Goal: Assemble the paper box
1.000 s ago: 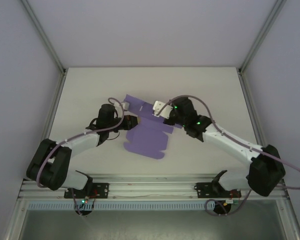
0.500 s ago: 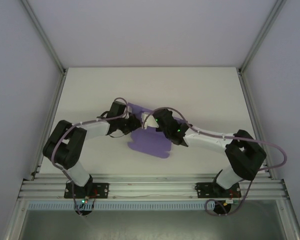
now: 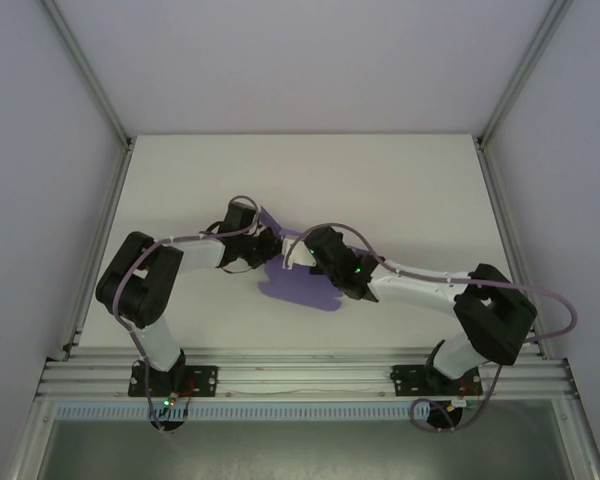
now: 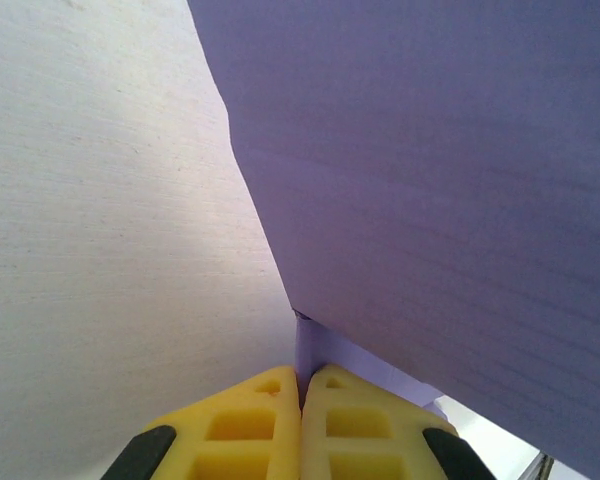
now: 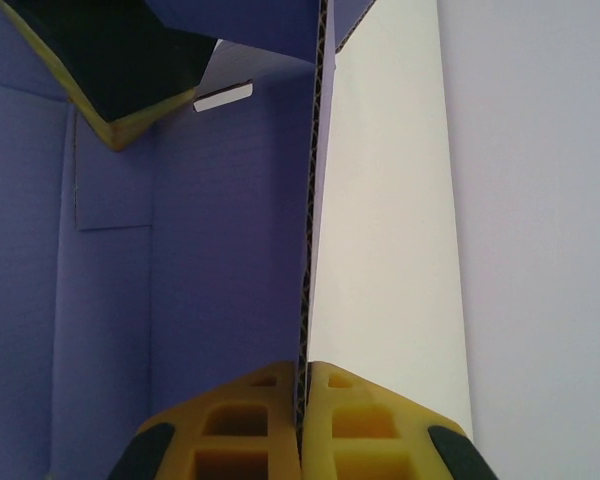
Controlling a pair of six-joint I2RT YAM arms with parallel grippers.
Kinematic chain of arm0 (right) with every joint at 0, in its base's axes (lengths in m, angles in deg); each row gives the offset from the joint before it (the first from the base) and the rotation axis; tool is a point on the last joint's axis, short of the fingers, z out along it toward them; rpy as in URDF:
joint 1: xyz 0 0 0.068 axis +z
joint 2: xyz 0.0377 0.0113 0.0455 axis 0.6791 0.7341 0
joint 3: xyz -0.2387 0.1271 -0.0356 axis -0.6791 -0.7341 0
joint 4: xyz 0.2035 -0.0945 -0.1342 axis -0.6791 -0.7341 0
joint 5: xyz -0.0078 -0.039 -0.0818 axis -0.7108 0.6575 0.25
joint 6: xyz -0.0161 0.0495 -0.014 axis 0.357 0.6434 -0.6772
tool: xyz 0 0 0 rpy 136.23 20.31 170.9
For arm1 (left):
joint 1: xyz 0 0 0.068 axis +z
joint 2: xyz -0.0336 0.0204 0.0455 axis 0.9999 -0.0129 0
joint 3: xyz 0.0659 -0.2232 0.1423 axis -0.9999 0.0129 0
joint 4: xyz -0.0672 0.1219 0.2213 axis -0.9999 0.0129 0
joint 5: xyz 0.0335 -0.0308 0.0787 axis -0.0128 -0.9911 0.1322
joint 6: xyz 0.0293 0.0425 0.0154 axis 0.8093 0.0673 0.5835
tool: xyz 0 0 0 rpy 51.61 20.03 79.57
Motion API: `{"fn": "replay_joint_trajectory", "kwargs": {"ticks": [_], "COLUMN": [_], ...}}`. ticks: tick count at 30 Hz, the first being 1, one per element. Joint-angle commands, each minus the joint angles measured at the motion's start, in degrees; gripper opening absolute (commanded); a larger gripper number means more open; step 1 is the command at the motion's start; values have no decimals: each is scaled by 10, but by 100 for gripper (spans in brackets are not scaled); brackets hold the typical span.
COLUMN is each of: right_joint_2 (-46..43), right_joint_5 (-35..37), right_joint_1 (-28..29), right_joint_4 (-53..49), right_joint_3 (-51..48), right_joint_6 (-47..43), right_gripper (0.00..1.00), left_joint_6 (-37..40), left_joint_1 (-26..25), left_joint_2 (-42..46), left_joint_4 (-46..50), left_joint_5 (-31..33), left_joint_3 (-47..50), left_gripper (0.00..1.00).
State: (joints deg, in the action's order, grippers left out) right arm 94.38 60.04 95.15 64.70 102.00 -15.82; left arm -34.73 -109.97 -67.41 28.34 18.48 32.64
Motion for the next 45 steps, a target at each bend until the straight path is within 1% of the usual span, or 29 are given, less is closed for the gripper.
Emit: {"fn": "replay_joint_trajectory", "kwargs": {"ticks": [1, 2, 3, 4, 7, 9, 12, 14, 15, 17, 19, 21, 22, 23, 25, 28, 32, 34, 36, 39, 41, 42, 45], "right_joint_2": [11, 13, 15, 16, 19, 14, -2, -13, -15, -16, -12, -10, -10, -11, -16, -26, -35, -38, -38, -33, -29, -27, -25], "right_joint_5": [7, 12, 14, 16, 35, 44, 30, 2, -9, -24, -30, -33, -35, -38, -46, -61, -75, -78, -78, -73, -65, -61, -50], "right_joint_1": [15, 11, 6, -1, -19, -28, -37, -38, -39, -40, -41, -42, -42, -43, -46, -47, -46, -46, -48, -47, -47, -48, -48], "right_joint_4": [-21, -22, -22, -20, -4, 7, 12, 17, 18, 20, 24, 27, 29, 29, 28, 25, 6, 3, 4, 6, 10, 11, 15], "right_joint_3": [-11, -11, -11, -11, -16, -19, -20, -24, -26, -26, -26, -26, -25, -25, -24, -24, -21, -19, -18, -16, -16, -14, -14], "right_joint_6": [4, 1, 1, -2, -26, -42, -54, -60, -61, -64, -70, -79, -81, -82, -82, -82, -81, -78, -74, -71, -71, -71, -71], "right_gripper": [0, 0, 0, 0, 0, 0, 0, 0, 0, 0, 0, 0, 0, 0, 0, 0, 0, 0, 0, 0, 0, 0, 0], "left_joint_6": [3, 17, 30, 50, 98, 120, 181, 265, 308, 414, 511, 604, 648, 676, 727, 807, 884, 925, 954, 969, 976, 980, 986], "left_joint_1": [1, 1, 2, 4, 15, 30, 53, 59, 59, 59, 60, 62, 65, 69, 73, 83, 90, 89, 89, 89, 89, 89, 88], "left_joint_2": [17, 29, 41, 57, 114, 152, 199, 209, 208, 195, 190, 185, 179, 174, 154, 120, 55, 18, -12, -48, -70, -77, -88], "left_joint_4": [-30, -6, 21, 54, 136, 175, 200, 213, 214, 235, 228, 232, 249, 266, 306, 349, 434, 486, 529, 554, 581, 598, 614], "left_joint_5": [46, 67, 91, 117, 184, 206, 203, 175, 162, 134, 116, 69, 48, 46, 58, 53, 23, -3, -26, -34, -41, -47, -59], "left_joint_3": [-13, -9, -7, -6, 2, 9, 9, -13, -26, -60, -65, -67, -75, -86, -113, -147, -230, -278, -318, -357, -383, -395, -403], "left_gripper": [19, 28, 32, 33, 40, 47, 73, 94, 100, 100, 100, 100, 100, 100, 100, 100, 99, 98, 96, 93, 87, 82, 57]}}
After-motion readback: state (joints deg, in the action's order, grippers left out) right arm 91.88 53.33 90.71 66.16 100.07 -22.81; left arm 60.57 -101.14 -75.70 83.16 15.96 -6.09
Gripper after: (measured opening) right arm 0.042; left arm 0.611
